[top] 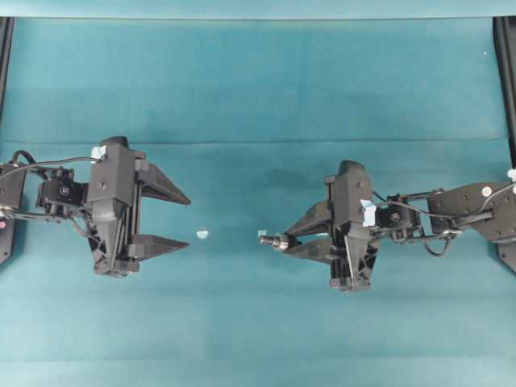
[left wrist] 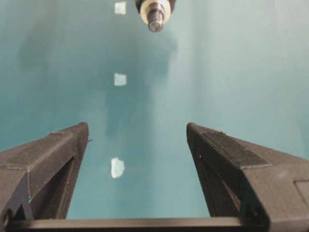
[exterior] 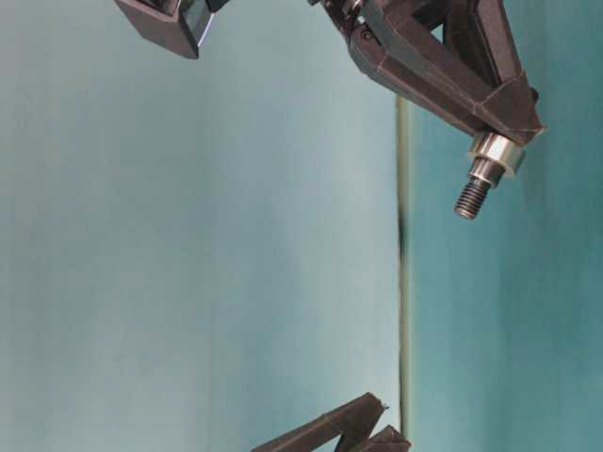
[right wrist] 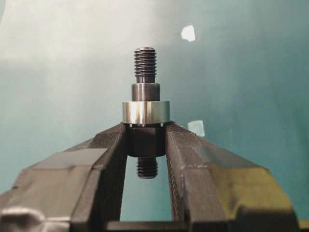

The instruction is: Insert the washer onto the shaft with both hands.

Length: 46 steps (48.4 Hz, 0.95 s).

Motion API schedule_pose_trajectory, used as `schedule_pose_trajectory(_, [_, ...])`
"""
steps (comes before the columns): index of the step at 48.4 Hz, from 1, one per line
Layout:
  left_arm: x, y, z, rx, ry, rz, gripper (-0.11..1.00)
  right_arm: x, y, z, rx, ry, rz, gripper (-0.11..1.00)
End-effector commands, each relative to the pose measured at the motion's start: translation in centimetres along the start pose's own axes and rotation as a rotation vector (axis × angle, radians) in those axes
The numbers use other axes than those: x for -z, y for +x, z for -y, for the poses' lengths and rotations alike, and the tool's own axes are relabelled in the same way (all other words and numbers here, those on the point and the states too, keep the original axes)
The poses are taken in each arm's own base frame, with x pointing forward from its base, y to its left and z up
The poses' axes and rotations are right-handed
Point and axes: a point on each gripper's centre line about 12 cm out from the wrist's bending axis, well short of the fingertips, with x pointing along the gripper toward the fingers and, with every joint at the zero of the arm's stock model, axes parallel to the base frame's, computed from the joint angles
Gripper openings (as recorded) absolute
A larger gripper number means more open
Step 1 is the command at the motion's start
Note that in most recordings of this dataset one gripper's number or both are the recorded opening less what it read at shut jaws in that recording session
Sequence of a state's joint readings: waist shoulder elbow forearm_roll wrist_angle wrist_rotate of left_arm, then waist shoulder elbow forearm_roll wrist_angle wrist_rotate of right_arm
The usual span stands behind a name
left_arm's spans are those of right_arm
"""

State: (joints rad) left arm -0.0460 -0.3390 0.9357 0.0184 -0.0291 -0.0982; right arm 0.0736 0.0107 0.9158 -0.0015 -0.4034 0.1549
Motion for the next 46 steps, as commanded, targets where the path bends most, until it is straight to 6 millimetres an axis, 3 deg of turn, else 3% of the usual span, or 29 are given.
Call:
schedule_pose_trajectory(1, [-0.68,-0.20,0.15,0.005,0.002,0.023,0.89,-0.88,0.04,-0.23,-0.006,0.006,0.029,0.00])
schedule_pose_trajectory(46, [-0.60,0.15,0.14,0.004,0.000,0.014,0.88,-0.82,0.02,-0.34,-0.009,0.005,0.028,0.00])
